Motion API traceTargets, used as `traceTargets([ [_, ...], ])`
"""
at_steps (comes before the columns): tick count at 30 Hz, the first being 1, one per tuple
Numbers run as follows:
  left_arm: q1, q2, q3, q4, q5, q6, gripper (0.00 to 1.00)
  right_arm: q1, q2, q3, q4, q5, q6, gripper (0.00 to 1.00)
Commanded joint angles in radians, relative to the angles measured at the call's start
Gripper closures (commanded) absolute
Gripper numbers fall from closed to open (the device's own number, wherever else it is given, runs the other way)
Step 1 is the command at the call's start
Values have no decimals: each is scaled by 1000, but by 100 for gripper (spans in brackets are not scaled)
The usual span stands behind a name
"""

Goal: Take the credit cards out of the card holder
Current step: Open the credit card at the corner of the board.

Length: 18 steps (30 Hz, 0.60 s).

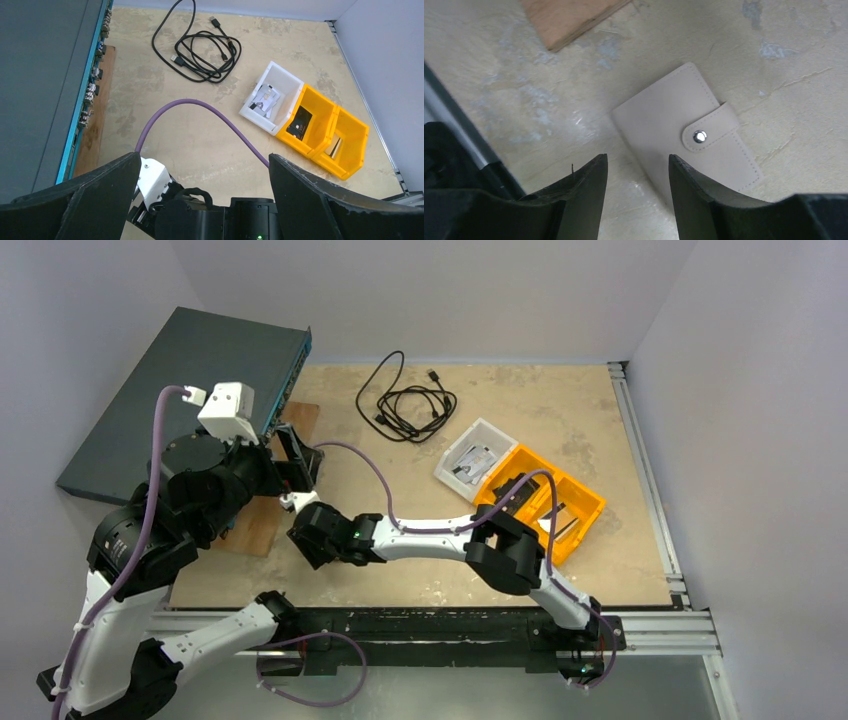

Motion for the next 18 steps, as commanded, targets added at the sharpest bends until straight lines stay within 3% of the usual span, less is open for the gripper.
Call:
traceTargets([
  [1,4,-5,36,6,5,-7,0,-9,6,69,9,131,-45,53],
  [7,4,-7,25,5,7,-10,0,-9,8,51,57,224,-70,55],
  [18,4,10,11,3,16,-14,0,-12,90,62,55,217,-65,64],
])
